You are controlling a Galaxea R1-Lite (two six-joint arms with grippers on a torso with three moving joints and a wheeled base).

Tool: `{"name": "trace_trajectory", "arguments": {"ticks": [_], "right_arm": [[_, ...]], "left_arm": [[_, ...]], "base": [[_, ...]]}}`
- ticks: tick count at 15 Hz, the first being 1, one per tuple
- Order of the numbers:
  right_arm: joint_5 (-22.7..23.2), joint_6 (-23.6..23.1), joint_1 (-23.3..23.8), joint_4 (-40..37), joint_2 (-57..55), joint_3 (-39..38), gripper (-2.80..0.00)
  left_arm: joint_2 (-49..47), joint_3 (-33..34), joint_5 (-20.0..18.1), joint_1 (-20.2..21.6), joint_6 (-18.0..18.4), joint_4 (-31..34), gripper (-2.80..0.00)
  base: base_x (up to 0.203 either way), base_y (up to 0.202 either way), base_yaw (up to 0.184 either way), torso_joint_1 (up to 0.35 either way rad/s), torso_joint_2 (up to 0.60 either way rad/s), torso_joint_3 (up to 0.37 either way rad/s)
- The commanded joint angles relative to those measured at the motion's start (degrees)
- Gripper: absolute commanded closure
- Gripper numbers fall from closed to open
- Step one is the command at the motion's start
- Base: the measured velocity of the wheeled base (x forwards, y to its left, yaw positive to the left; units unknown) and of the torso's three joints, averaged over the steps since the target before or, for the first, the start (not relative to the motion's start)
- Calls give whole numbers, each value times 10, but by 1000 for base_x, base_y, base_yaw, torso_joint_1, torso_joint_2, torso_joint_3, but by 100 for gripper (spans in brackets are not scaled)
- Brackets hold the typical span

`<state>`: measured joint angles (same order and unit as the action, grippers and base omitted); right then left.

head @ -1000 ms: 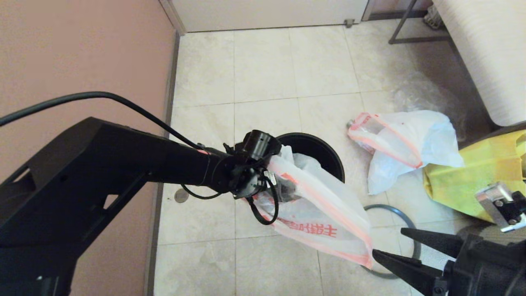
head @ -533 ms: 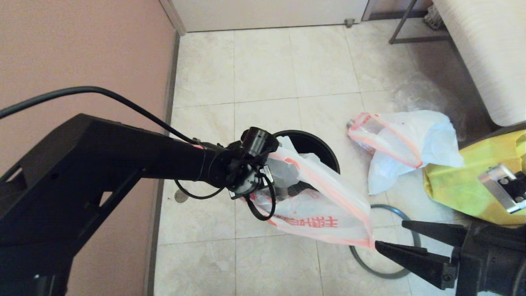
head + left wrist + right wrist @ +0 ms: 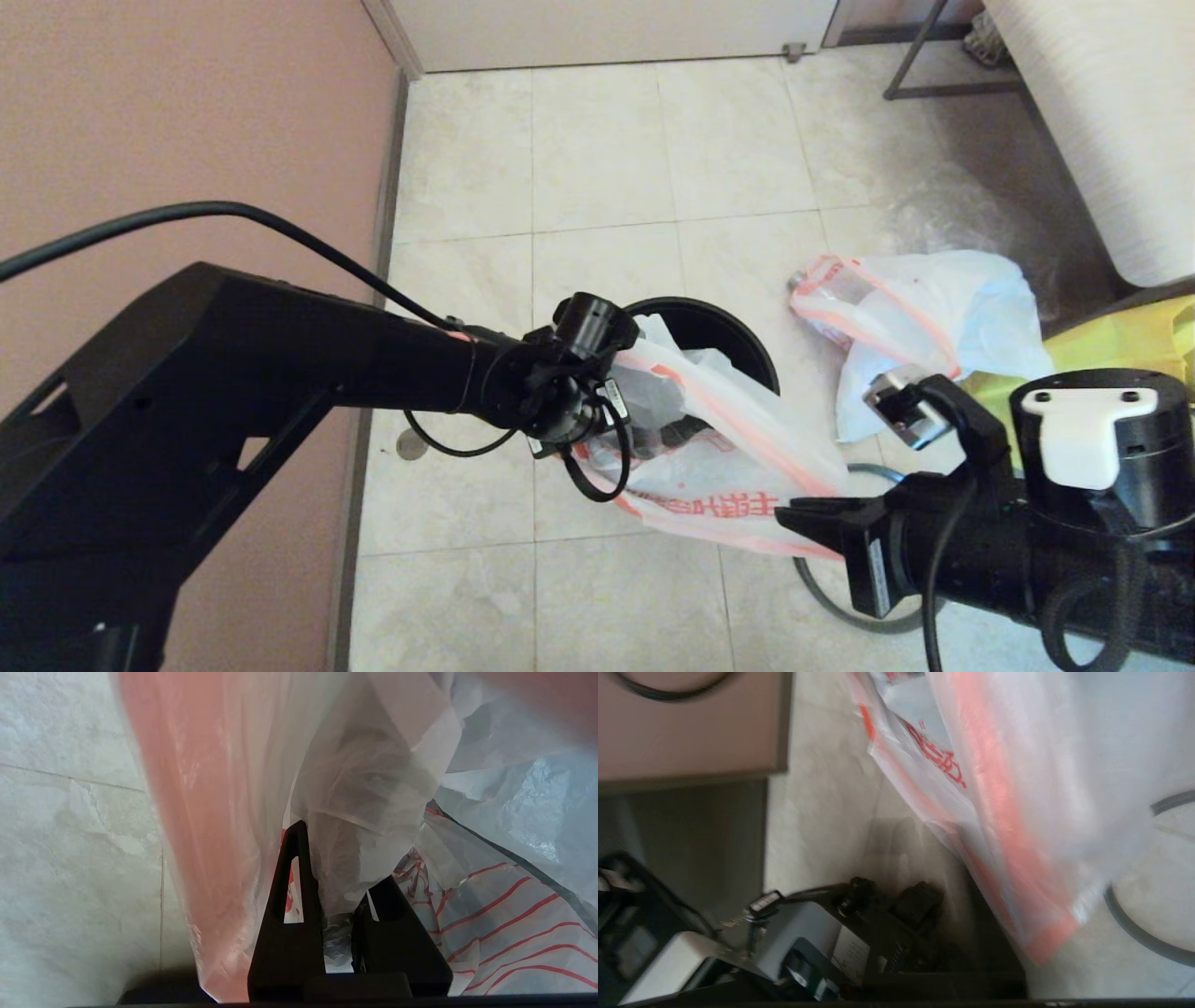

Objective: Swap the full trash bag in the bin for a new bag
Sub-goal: Put the new garbage bag on the trash can

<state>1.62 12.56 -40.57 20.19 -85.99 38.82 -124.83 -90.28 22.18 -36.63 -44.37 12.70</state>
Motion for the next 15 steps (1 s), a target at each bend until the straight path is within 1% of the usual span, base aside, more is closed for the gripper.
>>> {"name": "trace_trajectory", "arguments": {"ticks": [1,4,7,8,10,12,15], "right_arm": [[-1,-3,-1,1,-52,12,0],[-25,-4,1,1,-66,9,0],[-28,-4,25,7,-87,13,0],[-29,-3,26,6,-93,11,0],[-46,-3,26,5,-98,6,0],[-49,0,22,6,-89,-4,0],[-49,19,-7,1,-49,-30,0]], "left_arm": [[-1,4,1,-3,-4,0,0],[1,5,1,-9,-9,0,0],[8,6,1,-26,-10,2,0],[8,7,1,-27,-10,2,0],[7,7,1,-28,-10,2,0],[2,8,1,-28,-10,2,0],[-16,5,1,-27,-10,0,0]], "base": [[0,0,0,0,0,0],[0,0,0,0,0,0],[0,0,0,0,0,0],[0,0,0,0,0,0],[0,0,0,0,0,0],[0,0,0,0,0,0],[0,0,0,0,0,0]]}}
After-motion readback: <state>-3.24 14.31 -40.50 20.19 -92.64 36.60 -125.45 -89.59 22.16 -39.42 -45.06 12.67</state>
